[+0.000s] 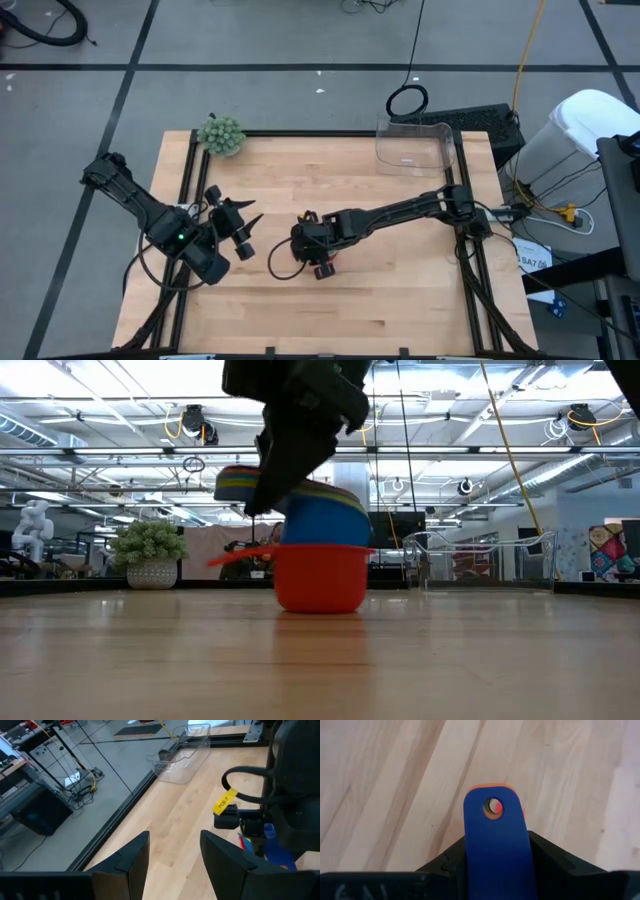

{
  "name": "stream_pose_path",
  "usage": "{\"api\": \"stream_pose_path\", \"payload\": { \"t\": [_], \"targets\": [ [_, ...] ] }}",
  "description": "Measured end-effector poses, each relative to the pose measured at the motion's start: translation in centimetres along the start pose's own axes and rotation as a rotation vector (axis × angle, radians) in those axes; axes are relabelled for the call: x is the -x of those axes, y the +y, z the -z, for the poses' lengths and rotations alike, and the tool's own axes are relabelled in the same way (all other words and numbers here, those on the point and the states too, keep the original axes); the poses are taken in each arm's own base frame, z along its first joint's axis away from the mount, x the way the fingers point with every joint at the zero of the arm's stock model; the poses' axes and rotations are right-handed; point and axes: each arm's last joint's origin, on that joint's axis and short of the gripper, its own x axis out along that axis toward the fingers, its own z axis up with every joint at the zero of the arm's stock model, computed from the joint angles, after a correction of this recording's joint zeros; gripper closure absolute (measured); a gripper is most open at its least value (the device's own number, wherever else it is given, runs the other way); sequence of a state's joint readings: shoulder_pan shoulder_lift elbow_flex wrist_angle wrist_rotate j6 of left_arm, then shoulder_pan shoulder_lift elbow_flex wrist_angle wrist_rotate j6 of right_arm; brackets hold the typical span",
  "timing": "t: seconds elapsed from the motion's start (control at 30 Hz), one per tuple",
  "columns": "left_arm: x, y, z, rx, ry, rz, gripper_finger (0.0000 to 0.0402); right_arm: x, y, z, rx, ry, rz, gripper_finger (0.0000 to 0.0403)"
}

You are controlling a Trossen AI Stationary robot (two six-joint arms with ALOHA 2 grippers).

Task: Nest measuring cups in basket
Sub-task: Stack the measuring cups on top of the orange measuring cup

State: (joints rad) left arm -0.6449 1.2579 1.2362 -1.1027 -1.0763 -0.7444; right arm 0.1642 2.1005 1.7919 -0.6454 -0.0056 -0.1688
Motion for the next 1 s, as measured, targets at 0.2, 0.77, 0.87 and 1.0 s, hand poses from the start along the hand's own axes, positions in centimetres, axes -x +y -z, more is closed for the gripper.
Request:
{"api": "stream_pose_path", "payload": {
  "t": [0.2,0.77,0.87,1.0],
  "targets": [
    [0.0,0.0,0.0,0.0,0.0,0.001,0.0222,-1.0,0.2,1.0,-0.001,0.063,-0.01,0.0258],
    [0.0,0.0,0.0,0.007,-0.001,0.002,0.0222,-0.8,-0.3,2.5,0.011,0.216,0.025,0.0259],
    [0.0,0.0,0.0,0.014,-0.001,0.002,0.0222,-0.8,-0.3,2.5,0.011,0.214,0.027,0.0252],
    [0.0,0.0,0.0,0.014,0.0,0.003,0.0222,-0.7,-0.4,2.5,-0.005,0.211,0.032,0.014]
  ]
}}
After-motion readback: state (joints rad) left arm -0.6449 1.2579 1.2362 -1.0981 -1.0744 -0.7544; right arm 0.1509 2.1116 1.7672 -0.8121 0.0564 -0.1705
